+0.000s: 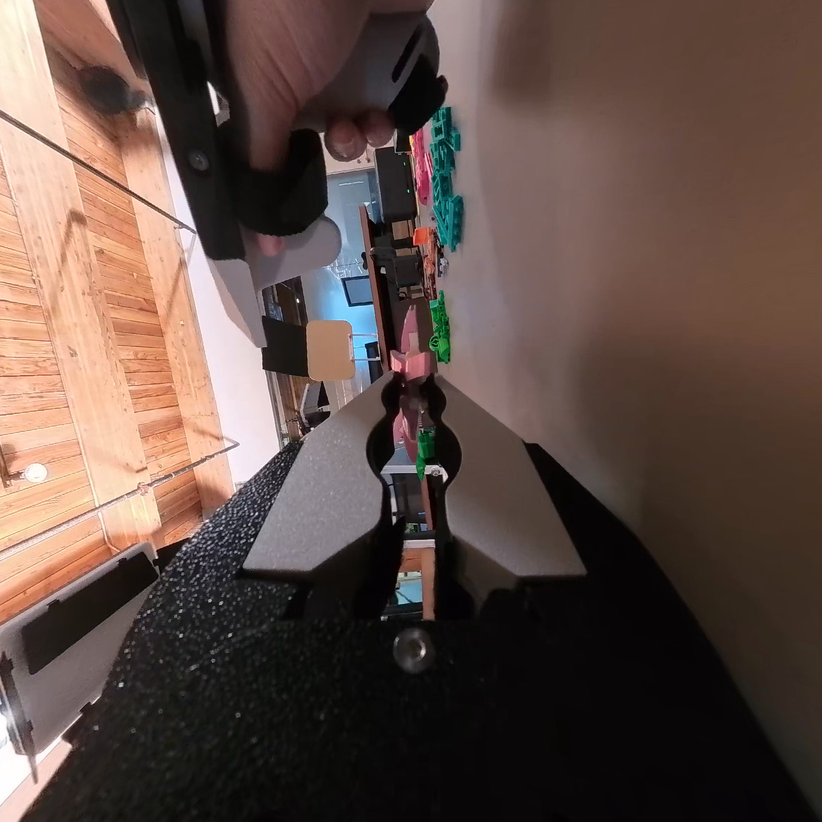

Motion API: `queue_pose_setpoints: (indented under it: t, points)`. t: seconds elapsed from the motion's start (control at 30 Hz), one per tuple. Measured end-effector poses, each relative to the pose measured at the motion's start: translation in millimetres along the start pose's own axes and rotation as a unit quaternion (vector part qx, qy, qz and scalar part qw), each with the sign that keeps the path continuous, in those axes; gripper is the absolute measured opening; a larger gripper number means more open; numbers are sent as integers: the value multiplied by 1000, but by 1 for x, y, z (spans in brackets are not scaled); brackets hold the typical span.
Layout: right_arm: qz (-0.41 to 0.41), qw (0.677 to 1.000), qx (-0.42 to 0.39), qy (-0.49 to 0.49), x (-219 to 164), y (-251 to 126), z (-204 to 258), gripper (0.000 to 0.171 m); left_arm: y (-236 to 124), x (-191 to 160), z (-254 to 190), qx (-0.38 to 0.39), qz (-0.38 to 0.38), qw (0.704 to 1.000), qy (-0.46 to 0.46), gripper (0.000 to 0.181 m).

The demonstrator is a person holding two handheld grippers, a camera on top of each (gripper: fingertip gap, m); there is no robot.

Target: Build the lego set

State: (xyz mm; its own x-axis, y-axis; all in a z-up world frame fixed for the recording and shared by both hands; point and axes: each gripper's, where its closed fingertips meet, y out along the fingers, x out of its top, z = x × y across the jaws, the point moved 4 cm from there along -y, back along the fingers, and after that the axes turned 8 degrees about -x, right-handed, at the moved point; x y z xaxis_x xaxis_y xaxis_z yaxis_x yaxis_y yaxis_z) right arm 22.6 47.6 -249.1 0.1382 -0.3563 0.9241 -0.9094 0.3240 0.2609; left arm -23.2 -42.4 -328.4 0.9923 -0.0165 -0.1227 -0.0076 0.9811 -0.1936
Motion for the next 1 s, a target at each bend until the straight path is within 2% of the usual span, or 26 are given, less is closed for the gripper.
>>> queue_pose_setpoints:
  t: [0.6, 0.83, 1.0]
  points:
    - [11, 1000, 28, -9, -3, 2, 10, 8, 3, -8, -2, -7, 23, 1000, -12, 8]
    - [37, 997, 67, -9, -8, 4, 21, 6, 2, -9, 1, 11, 30, 999, -4, 8]
    - [42, 995, 89, -13, -9, 4, 26, 16, 0, -34, 16, 54, 74, 992, -85, 8]
